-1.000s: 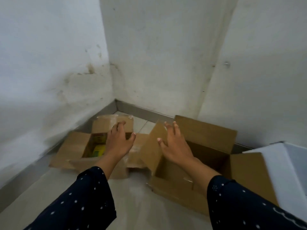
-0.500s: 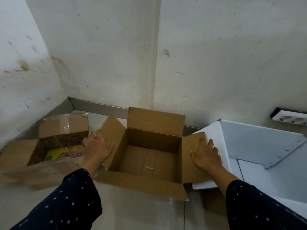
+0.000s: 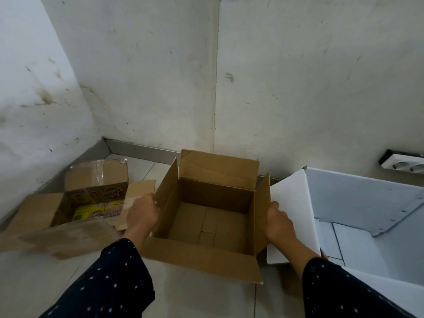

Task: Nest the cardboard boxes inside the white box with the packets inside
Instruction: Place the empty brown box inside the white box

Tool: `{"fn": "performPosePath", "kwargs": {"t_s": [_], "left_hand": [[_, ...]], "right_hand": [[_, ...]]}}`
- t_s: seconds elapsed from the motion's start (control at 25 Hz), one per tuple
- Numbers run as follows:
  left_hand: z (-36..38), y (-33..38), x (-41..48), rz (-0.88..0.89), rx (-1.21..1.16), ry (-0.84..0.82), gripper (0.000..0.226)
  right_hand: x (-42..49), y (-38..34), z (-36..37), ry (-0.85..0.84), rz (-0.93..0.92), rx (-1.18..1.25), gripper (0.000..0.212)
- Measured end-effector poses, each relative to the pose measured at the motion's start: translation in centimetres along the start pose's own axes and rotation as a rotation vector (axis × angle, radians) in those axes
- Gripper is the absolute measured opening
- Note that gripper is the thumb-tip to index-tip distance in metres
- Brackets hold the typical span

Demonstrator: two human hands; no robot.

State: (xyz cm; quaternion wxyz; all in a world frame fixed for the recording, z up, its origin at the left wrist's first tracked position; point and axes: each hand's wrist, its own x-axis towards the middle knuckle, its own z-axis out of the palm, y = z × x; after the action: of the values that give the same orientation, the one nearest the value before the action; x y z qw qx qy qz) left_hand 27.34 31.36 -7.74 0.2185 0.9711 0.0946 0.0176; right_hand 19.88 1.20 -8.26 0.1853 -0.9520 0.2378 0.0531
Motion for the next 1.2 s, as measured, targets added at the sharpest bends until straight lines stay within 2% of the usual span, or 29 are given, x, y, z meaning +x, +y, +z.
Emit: {"fn": "performPosePath", "kwargs": {"t_s": [0.16, 0.28, 0.64, 0.8, 0.92, 1.2], "left_hand": [[-3.0, 1.1, -1.7, 0.028, -0.012, 0.138, 0.013], [-6.9, 2.2, -2.4, 0.065, -0.023, 0.267, 0.021], [-20.0, 10.0, -4.9, 0.22, -0.246, 0.598, 0.038], [-22.1, 16.2, -7.5, 0.251, -0.36, 0.613, 0.041], [-21.0, 21.3, -10.6, 0.312, -0.446, 0.607, 0.04], [-12.4, 30.7, -17.9, 0.345, -0.514, 0.461, 0.04]], "right_hand": [[-1.1, -0.8, -3.2, 0.12, -0.045, 0.019, 0.036], [-1.5, -1.5, -7.4, 0.215, -0.06, 0.083, 0.031], [-4.7, 0.7, -21.4, 0.6, -0.135, 0.387, 0.032], [-6.6, 5.9, -27.5, 0.752, -0.146, 0.419, 0.031], [-8.2, 11.6, -31.5, 0.837, -0.126, 0.387, 0.031], [-10.0, 24.8, -35.4, 0.829, -0.073, 0.347, 0.031]]}}
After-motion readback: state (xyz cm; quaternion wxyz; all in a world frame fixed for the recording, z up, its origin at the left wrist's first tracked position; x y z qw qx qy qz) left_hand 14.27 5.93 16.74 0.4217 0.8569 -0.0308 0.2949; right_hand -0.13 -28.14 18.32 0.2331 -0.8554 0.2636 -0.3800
